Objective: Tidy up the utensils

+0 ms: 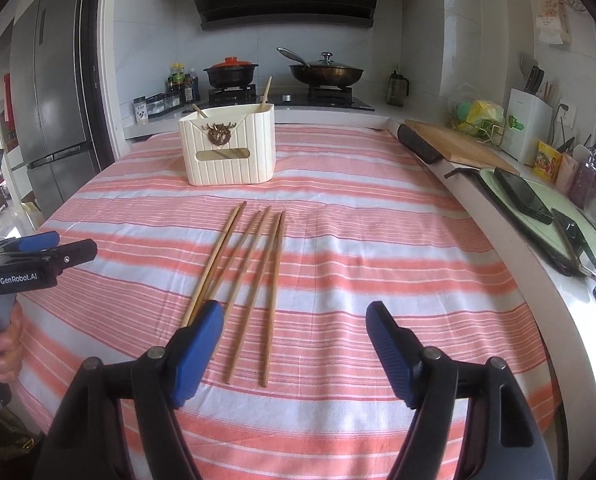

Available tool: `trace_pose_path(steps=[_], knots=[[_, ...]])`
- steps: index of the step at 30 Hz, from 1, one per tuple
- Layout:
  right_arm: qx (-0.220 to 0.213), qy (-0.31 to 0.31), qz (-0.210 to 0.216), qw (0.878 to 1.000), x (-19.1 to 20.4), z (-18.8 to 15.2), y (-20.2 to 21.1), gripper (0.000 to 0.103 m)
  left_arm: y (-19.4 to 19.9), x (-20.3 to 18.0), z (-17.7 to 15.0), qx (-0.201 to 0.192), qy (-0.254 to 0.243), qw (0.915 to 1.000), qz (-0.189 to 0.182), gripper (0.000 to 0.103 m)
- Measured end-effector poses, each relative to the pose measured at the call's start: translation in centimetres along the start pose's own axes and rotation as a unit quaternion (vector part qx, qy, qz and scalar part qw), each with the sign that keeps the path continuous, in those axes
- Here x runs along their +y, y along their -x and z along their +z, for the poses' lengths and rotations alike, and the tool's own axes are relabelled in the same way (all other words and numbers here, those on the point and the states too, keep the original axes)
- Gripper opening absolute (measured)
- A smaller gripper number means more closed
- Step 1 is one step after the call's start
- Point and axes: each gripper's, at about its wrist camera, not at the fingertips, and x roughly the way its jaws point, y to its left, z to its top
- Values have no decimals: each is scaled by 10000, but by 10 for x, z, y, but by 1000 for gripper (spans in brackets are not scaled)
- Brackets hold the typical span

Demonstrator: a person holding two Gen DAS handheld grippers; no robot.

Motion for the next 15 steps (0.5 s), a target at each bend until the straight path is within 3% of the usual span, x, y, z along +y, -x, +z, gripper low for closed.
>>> trace_pose_path(steps=[8, 15], knots=[[127, -106, 147, 9998, -7, -5, -10, 75, -49, -36, 15, 379, -89, 9992, -78, 103], [181, -270, 149, 9994, -23, -12, -11, 75, -85, -74, 17, 583, -461, 9970, 223, 102]])
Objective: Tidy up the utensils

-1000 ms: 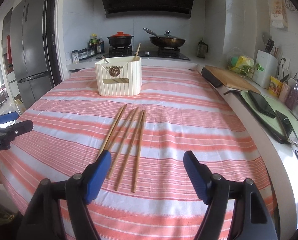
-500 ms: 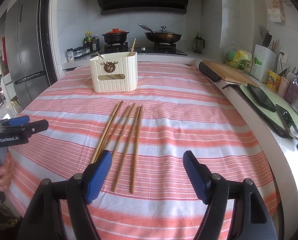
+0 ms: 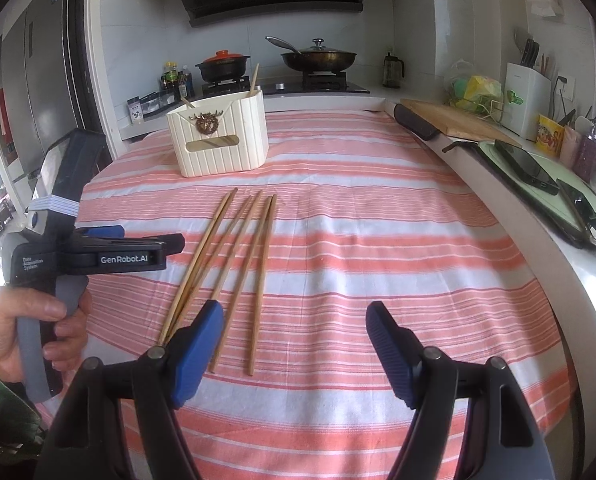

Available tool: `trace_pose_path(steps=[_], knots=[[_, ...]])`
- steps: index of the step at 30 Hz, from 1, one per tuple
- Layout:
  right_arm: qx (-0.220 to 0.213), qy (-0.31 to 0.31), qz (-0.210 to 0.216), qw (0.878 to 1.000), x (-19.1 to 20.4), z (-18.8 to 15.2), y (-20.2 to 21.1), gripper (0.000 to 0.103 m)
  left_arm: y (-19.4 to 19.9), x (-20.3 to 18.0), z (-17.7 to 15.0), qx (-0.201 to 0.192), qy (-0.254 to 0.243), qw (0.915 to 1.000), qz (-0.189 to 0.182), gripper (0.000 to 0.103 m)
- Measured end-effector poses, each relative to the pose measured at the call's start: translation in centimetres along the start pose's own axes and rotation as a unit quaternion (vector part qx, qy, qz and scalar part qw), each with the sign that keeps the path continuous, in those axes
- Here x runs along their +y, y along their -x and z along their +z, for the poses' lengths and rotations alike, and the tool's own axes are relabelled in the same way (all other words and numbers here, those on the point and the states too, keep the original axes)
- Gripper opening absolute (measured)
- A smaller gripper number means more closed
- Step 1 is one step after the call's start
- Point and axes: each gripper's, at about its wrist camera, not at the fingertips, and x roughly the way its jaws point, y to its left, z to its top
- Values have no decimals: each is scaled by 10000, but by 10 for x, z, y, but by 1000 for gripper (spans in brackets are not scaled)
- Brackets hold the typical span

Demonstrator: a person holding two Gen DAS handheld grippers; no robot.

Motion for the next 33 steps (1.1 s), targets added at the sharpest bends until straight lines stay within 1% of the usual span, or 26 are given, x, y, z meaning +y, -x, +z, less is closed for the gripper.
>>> trace_pose_path(steps=[3, 6, 11, 13, 15, 16, 17, 18, 20, 21, 22, 23, 24, 25, 26, 27, 28, 30, 32, 33], knots=[[8, -100, -47, 9999, -10, -2, 2, 75, -9, -7, -2, 96, -133, 9995, 268, 102], [12, -149, -85, 9999, -16, -3, 4, 75, -14, -5, -4, 165, -107, 9992, 346, 102], [44, -85, -52, 9999, -15, -1, 0, 75, -16, 5, -5, 267, 49, 9994, 191, 102], [156, 58, -15, 9999, -8, 3, -9, 75, -18, 5, -4, 315, 27, 9995, 99, 101], [349, 299, 82, 9989, 1, 9, -25, 74, -19, 5, -1, 303, -58, 9995, 32, 98], [478, 390, 155, 9980, 6, 12, -36, 68, -19, 3, 0, 284, -124, 9995, -21, 88], [612, 437, 251, 9969, 10, 14, -46, 50, -19, 1, 0, 283, -186, 9994, -63, 81], [743, 455, 357, 9956, 14, 18, -57, 38, -19, -1, 0, 266, -240, 9993, -66, 79], [1021, 527, 528, 9920, 23, 21, -78, 36, -18, -3, 0, 211, -301, 9993, -74, 69], [1155, 544, 623, 9899, 27, 23, -87, 36, -17, -3, 0, 192, -317, 9993, -71, 67], [1299, 579, 732, 9871, 30, 24, -96, 35, -17, -2, 1, 174, -327, 9993, -45, 59], [1383, 621, 740, 9857, 33, 25, -103, 32, -16, 0, 1, 155, -333, 9993, -8, 48], [1328, 609, 748, 9864, 35, 27, -105, 27, -16, 2, 1, 127, -334, 9994, 34, 40], [1355, 626, 750, 9860, 37, 29, -106, 24, -15, 5, 1, 112, -328, 9994, 80, 27], [1344, 645, 664, 9866, 39, 31, -107, 6, -15, 10, 1, 114, -307, 9994, 96, 17], [1326, 691, 484, 9876, 40, 33, -109, 5, -15, 15, 1, 117, -260, 9996, 61, 13], [1304, 689, 432, 9881, 39, 33, -110, 5, -14, 22, 1, 134, -199, 9997, 8, 10], [1314, 533, 447, 9889, 34, 34, -112, 5, -11, 34, -1, 153, -98, 9998, 25, 9], [1282, 506, 324, 9899, 30, 34, -108, 5, -8, 47, -5, 182, -31, 9997, 170, 8], [1280, 493, 243, 9902, 27, 34, -107, 5, -7, 55, -8, 204, 44, 9996, 169, 8]])
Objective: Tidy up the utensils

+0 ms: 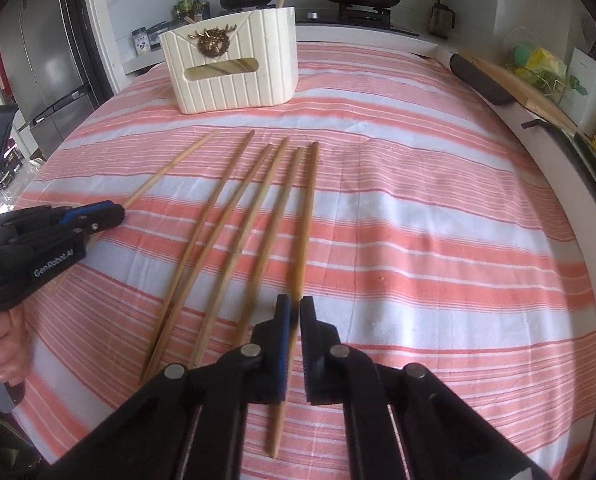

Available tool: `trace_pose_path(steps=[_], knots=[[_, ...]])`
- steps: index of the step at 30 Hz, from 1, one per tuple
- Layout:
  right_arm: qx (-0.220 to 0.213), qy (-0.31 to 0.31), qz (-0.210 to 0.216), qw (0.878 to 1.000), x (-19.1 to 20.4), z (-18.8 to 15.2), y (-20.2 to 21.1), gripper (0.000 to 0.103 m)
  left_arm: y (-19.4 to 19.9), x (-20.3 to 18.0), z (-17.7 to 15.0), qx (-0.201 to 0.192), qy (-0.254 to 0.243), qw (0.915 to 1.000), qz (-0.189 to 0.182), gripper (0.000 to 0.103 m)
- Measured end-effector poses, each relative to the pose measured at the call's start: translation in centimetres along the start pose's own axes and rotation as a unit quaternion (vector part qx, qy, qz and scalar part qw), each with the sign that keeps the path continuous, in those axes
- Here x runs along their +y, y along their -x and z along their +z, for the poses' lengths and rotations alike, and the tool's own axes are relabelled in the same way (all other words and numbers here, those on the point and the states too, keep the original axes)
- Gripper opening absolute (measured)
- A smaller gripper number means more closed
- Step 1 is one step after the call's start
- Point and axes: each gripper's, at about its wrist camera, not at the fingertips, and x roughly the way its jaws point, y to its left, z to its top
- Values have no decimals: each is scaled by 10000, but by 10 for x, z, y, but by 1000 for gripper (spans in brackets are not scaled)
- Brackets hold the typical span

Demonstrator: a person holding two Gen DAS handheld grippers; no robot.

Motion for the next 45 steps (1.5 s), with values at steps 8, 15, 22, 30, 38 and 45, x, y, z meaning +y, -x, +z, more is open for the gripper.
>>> trace_pose_path(steps=[8, 15, 22, 30, 38, 45], knots=[[133, -307, -369, 9988, -26, -22, 15, 5, 16, 53, -22, 15, 361, 9991, 215, 9], [179, -313, -457, 9983, -27, -28, 24, 6, 26, 78, -35, 103, 666, 9976, 143, 23], [16, -293, -254, 9992, -23, -25, 34, 44, 39, 77, -38, 33, 436, 9989, -166, 74], [185, -7, -8, 9998, -20, -14, 31, 44, 35, 70, -28, 140, -103, 9995, -271, 74], [395, 461, 89, 9981, -9, 11, -2, 36, 23, 68, -9, 211, -394, 9989, -168, 74], [368, 84, -274, 9989, -22, 23, -21, 7, 29, 74, -11, 161, -293, 9994, -107, 74]])
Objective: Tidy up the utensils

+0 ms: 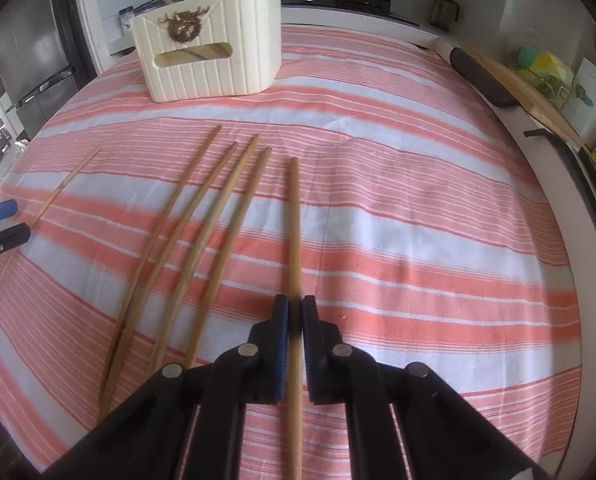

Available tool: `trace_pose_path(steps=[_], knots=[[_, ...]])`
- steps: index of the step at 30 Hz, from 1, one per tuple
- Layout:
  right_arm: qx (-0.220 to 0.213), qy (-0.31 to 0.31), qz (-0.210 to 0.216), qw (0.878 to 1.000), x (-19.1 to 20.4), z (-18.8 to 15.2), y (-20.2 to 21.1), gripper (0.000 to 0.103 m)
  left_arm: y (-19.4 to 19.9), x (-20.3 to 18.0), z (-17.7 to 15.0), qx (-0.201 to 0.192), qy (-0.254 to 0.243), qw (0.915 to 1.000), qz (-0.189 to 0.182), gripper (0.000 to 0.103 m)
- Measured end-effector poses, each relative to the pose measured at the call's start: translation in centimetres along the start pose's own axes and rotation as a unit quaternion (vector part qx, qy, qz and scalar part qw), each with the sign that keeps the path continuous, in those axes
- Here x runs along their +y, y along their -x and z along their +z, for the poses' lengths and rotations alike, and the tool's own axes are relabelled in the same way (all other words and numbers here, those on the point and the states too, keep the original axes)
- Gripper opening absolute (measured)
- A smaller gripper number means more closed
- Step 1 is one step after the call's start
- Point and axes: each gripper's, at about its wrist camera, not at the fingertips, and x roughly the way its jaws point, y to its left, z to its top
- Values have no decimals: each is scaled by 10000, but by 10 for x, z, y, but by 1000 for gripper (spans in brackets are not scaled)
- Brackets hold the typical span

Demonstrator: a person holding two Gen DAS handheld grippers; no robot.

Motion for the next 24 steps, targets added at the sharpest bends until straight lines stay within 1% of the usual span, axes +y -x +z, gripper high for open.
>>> trace_pose_path(steps=[3, 5, 7, 10, 11, 12, 13, 14, 17, 20, 24], knots=[[-40, -354, -196, 9992, -19, -7, 9, 7, 1, 3, -4, 10, 16, 10000, 32, 75], [-7, -420, -400, 9983, -29, -13, 16, 7, 0, 5, -5, 53, 33, 10000, -4, 75], [56, -437, -496, 9978, -38, -20, 21, 7, -2, 7, -4, 99, 38, 9999, -97, 77], [248, -478, -357, 9979, -49, -26, 20, 9, -7, 7, -1, 212, -11, 9993, -320, 77], [317, -464, -300, 9980, -52, -26, 19, 20, -8, 7, 1, 249, -39, 9989, -396, 77], [357, -444, -235, 9981, -53, -27, 19, 35, -9, 7, 3, 302, -85, 9984, -467, 78], [373, -428, -180, 9982, -53, -28, 19, 39, -11, 6, 5, 358, -144, 9979, -514, 79], [411, -401, -137, 9983, -54, -29, 20, 40, -13, 6, 7, 397, -209, 9977, -512, 79], [582, -364, 24, 9976, -56, -27, 17, 40, -20, 5, 13, 480, -401, 9974, -356, 79], [755, -341, 176, 9964, -61, -23, 13, 40, -30, 3, 21, 613, -535, 9961, -328, 79], [977, -217, 266, 9946, -64, -9, 6, 40, -43, -6, 36, 744, -942, 9922, -343, 79]])
